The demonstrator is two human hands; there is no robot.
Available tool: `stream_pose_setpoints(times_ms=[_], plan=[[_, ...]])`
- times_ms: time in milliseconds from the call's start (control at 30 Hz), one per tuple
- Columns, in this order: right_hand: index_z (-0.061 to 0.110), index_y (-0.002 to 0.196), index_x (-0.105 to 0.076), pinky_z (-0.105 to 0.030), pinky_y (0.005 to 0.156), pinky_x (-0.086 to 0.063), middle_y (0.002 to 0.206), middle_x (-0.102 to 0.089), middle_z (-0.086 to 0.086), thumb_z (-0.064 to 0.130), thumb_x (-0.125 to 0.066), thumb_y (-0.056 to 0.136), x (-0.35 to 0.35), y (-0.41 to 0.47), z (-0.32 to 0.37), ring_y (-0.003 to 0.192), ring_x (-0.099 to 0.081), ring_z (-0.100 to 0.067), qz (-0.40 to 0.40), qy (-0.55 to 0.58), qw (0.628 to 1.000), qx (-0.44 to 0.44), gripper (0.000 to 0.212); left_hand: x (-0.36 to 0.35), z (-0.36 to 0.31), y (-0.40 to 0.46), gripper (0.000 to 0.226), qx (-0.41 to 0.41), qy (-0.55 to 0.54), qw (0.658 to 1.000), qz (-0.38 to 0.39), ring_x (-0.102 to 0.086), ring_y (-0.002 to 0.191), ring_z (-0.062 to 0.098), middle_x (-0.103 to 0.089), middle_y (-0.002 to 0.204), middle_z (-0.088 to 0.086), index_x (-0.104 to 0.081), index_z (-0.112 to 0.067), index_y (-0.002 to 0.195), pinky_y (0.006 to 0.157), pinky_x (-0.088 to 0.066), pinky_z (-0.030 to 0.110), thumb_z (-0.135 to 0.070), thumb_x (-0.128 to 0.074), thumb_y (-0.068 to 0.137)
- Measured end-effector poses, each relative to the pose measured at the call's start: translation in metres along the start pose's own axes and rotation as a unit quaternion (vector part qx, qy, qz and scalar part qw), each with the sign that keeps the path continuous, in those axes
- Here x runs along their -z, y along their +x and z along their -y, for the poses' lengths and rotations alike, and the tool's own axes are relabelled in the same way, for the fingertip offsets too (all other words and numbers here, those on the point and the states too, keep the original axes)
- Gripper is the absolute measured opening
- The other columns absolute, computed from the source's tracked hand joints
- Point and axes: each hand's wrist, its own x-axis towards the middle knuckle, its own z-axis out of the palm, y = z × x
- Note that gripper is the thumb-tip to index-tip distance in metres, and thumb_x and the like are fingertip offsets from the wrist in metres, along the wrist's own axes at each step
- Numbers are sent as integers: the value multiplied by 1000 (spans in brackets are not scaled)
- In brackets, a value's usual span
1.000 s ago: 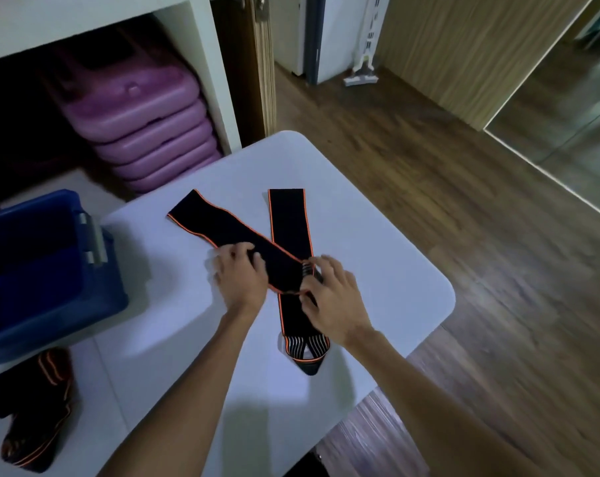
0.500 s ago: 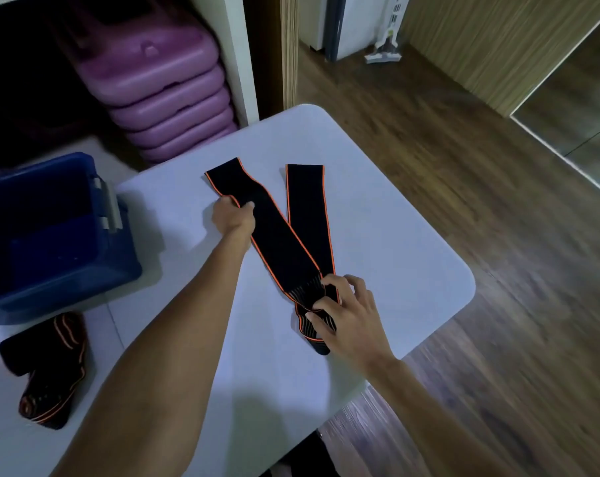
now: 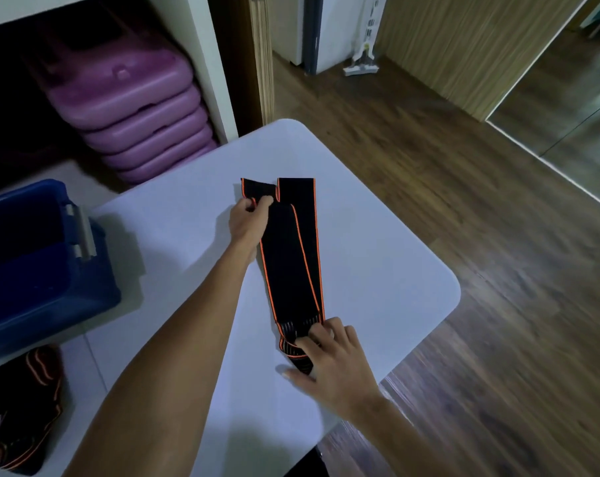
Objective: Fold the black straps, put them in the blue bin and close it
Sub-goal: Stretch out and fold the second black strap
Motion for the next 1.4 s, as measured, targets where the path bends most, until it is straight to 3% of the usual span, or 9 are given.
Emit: stream_pose_setpoints(times_ms=[67, 167, 267, 433, 567, 733, 967, 1100, 1400], plan=[[23, 81, -62, -35, 64, -44, 83, -56, 5, 54, -65, 76, -3, -2, 2, 82, -51, -22, 4, 0, 1000, 0, 32, 1, -7, 10, 56, 66, -51, 996, -21, -61, 92, 19, -63, 101, 4, -56, -3, 105, 84, -53, 33, -49, -69, 78], [21, 77, -60, -33, 63, -40, 77, -55, 5, 41, -65, 76, -6, -2, 5, 82, -51, -23, -4, 3, 1000, -3, 21, 2, -21, 19, 36, 93, -72, 992, -38, -58, 109, 25, -60, 110, 7, -57, -4, 108, 98, -48, 41, -26, -71, 84], [21, 74, -58, -32, 65, -37, 72, -54, 7, 38, -65, 78, -8, -2, 6, 81, -51, -23, -10, 7, 1000, -9, 18, -2, -35, 20, 5, 35, -74, 997, -13, -65, 95, 23, -66, 93, 4, -63, -11, 91, 91, -53, 38, -16, -64, 88], [22, 70, -55, -33, 63, -39, 66, -52, 8, 39, -66, 73, -8, -2, 10, 79, -52, -22, -8, 0, 1000, -15, 20, -21, -39, 22, 13, -87, 34, 993, 78, -66, 95, 22, -69, 96, 5, -67, -16, 99, 84, -54, 31, -24, -60, 91], [21, 64, -54, -35, 61, -39, 59, -50, 6, 33, -66, 76, -12, -1, 13, 74, -52, -24, -31, -23, 999, -27, 21, -30, -29, 49, 29, -149, 217, 959, 103, -61, 105, 23, -64, 111, 6, -66, -26, 100, 94, -50, 43, -43, -63, 78], [21, 60, -51, -35, 61, -41, 53, -51, 6, 36, -64, 85, -11, 1, 12, 72, -55, -24, -62, -35, 997, -38, 33, -34, -41, 57, 48, -137, 276, 941, 142, -50, 118, 22, -45, 139, 7, -46, -17, 132, 88, -42, 25, -6, -62, 88], [19, 62, -56, -38, 71, -43, 58, -57, 5, 38, -61, 89, -6, 0, 4, 81, -60, -26, -68, -50, 996, -32, 33, -21, -40, 66, 32, -139, 277, 938, 158, -61, 107, 25, -64, 114, 10, -68, -14, 105, 92, -51, 32, 0, -73, 76], [18, 60, -54, -38, 72, -44, 57, -54, 5, 36, -59, 90, -7, -3, 6, 82, -61, -27, -92, -56, 994, -31, 35, -18, -38, 69, 25, -137, 267, 942, 151, -60, 105, 23, -64, 110, 8, -60, -21, 87, 94, -51, 39, -5, -76, 75], [18, 73, -63, -40, 83, -42, 98, -57, 0, 39, -67, 87, -8, -15, -3, 99, -55, -25, -109, -69, 991, -26, 25, -3, -42, 63, 44, -135, 197, 956, 168, -64, 101, 27, -65, 111, 12, -65, -15, 112, 92, -53, 42, -16, -81, 71]])
